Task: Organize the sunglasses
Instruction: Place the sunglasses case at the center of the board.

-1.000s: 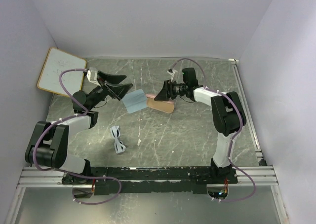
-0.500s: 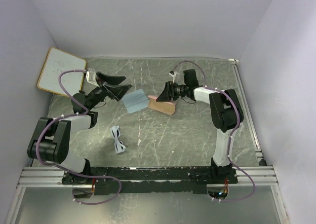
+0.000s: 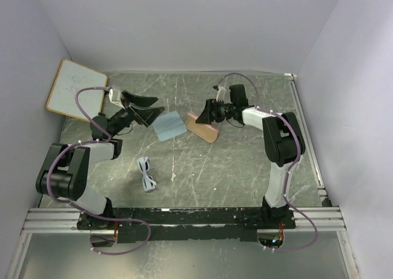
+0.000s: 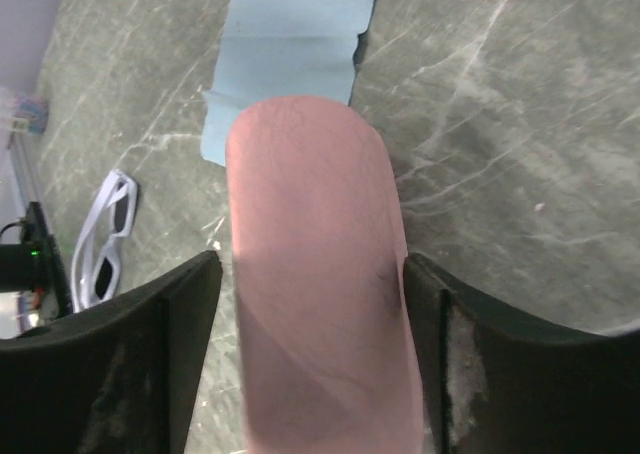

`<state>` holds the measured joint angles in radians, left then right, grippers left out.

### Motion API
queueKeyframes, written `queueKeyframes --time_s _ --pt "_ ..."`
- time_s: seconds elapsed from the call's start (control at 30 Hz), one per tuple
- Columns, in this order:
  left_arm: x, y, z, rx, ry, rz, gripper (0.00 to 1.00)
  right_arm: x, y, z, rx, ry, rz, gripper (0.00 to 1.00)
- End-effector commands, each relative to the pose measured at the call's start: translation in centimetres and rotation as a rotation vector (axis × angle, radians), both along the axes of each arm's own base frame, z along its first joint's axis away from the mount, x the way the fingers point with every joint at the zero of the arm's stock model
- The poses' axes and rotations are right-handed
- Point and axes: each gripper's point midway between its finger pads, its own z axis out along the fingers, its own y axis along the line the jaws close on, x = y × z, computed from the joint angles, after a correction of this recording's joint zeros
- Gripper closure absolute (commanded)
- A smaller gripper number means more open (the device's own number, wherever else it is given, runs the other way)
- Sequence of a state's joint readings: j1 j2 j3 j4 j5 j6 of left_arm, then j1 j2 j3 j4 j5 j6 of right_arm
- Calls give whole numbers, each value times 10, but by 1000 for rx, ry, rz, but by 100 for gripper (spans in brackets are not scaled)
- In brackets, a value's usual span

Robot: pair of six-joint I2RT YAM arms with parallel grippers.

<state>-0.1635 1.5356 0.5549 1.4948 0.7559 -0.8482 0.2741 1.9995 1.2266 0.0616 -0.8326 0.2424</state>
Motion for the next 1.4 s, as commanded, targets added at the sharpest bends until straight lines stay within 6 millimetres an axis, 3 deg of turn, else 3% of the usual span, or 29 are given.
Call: queueKeyframes --time_s 0.0,0.1,0.3,0.4,0.6,0.67,0.73,0.93,1.07,1.37 --pt "-7 1 8 -3 -66 -23 0 15 -11 12 -46 -72 -63 24" --pt "-6 1 7 0 -64 -20 1 17 -12 15 -50 -78 -74 17" --pt "-5 2 6 7 -60 -8 1 27 -26 20 -121 -116 -173 16" --pt "-4 2 4 6 -58 -6 0 33 -40 31 -200 -161 -264 16" --pt "0 2 -2 12 -42 -3 0 20 -43 64 -345 -296 -372 20" --pt "1 2 -5 16 -35 -1 0 12 -41 69 -363 -304 -389 26" --pt "2 2 -5 15 -33 -1 0 3 -38 71 -358 -293 -383 41" --pt "7 2 -9 30 -22 11 3 -26 -43 63 -379 -269 -403 82" --pt "9 2 -14 35 -6 10 6 -47 -51 52 -386 -238 -441 100" --pt "11 -1 -23 34 24 2 6 -74 -57 17 -418 -160 -439 100"
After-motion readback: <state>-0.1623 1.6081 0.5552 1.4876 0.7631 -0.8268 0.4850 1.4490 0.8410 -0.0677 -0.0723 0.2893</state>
